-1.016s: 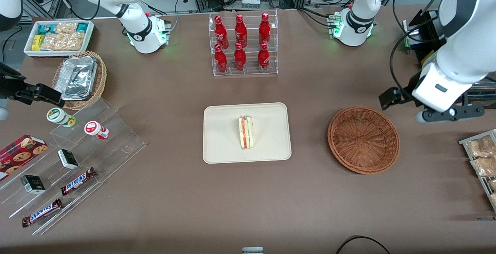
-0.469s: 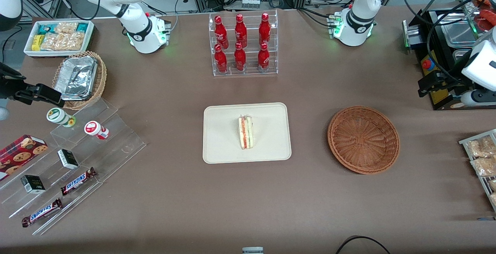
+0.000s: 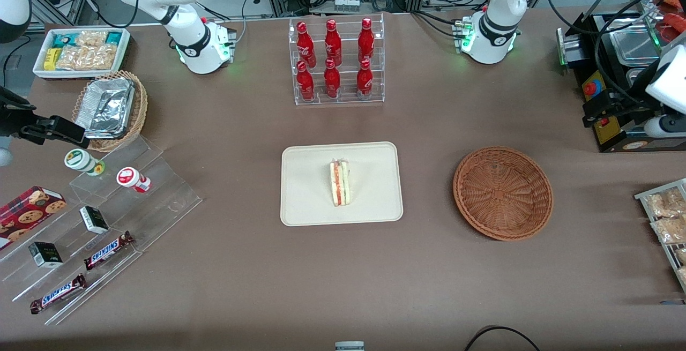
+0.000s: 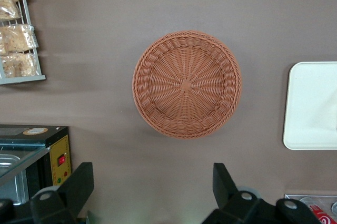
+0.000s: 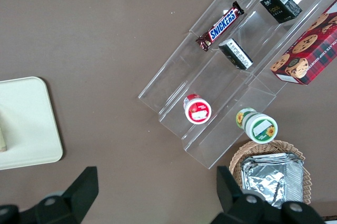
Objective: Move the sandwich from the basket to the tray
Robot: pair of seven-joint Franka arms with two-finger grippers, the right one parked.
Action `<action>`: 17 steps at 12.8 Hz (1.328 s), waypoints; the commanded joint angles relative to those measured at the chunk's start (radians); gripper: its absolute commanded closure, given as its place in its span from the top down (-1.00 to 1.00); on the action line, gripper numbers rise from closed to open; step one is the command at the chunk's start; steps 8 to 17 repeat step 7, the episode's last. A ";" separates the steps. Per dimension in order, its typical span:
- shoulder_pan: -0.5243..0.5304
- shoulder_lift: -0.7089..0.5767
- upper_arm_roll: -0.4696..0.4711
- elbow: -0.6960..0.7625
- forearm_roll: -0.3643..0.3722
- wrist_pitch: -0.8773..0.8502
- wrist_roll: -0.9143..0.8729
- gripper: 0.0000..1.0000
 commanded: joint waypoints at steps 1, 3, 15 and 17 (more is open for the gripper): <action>-0.015 -0.038 0.016 -0.015 -0.009 -0.022 0.026 1.00; -0.015 -0.030 0.015 0.014 -0.011 -0.032 0.022 1.00; -0.015 -0.026 0.012 0.031 -0.009 -0.045 0.028 1.00; -0.015 -0.026 0.012 0.031 -0.009 -0.045 0.028 1.00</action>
